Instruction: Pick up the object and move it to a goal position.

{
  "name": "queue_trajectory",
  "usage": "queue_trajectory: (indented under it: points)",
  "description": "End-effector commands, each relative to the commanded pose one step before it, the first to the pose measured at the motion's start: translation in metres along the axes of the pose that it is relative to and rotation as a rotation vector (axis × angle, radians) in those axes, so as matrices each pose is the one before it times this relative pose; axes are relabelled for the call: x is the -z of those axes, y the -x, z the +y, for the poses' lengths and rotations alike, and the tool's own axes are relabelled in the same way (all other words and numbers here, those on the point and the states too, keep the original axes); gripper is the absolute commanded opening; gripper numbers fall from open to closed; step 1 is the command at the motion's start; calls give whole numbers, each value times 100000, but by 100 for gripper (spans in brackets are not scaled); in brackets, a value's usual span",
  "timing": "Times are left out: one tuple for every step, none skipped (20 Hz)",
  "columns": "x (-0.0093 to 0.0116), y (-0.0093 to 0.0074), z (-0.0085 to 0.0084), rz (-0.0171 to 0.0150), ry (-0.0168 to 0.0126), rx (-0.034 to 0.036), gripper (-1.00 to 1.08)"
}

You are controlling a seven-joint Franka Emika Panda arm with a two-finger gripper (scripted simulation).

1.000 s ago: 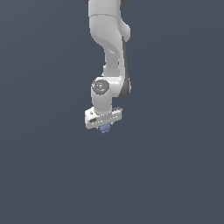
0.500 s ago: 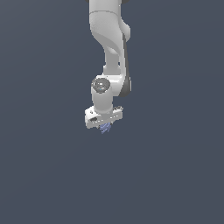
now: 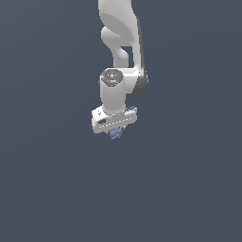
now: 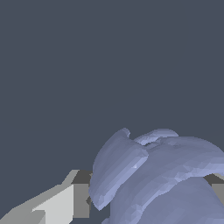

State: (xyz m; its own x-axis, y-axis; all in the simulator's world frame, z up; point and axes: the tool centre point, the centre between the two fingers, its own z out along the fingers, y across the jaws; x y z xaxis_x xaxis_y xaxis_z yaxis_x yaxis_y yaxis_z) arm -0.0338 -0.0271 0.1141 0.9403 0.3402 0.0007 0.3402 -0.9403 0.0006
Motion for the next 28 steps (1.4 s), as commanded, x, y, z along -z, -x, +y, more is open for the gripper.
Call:
queue_trajectory:
  points:
    - [2414, -560, -362, 36, 22, 36, -100]
    - [1054, -249, -148, 0, 0, 0, -100]
    - [1087, -259, -152, 0, 0, 0, -100]
    - [1096, -264, -152, 0, 0, 0, -100]
    - [1087, -264, -150, 0, 0, 0, -100]
    - [1079, -265, -148, 0, 0, 0, -100]
    - [1033, -281, -150, -54, -37, 22, -100]
    - [1064, -268, -143, 0, 0, 0, -100]
    - [1054, -270, -140, 0, 0, 0, -100]
    - [1014, -263, -134, 0, 0, 0, -100]
    - [956, -252, -125, 0, 0, 0, -100]
    - [897, -240, -116, 0, 0, 0, -100]
    - [839, -229, -107, 0, 0, 0, -100]
    - [781, -218, -98, 0, 0, 0, -100]
    - [724, -207, -89, 0, 0, 0, -100]
    - [668, -195, -81, 0, 0, 0, -100]
    - [613, -183, -73, 0, 0, 0, -100]
    - [559, -169, -66, 0, 0, 0, -100]
    - [505, -156, -59, 0, 0, 0, -100]
    - [418, -147, -17, -41, -40, -38, -100]
    - [397, -129, -44, 0, 0, 0, -100]
    - [343, -116, -36, 0, 0, 0, -100]
    - [290, -103, -29, 0, 0, 0, -100]
    - [239, -89, -22, 0, 0, 0, -100]
    - [188, -75, -16, 0, 0, 0, -100]
    - [139, -59, -10, 0, 0, 0, -100]
    - [95, -43, -6, 0, 0, 0, -100]
    - [54, -26, -3, 0, 0, 0, -100]
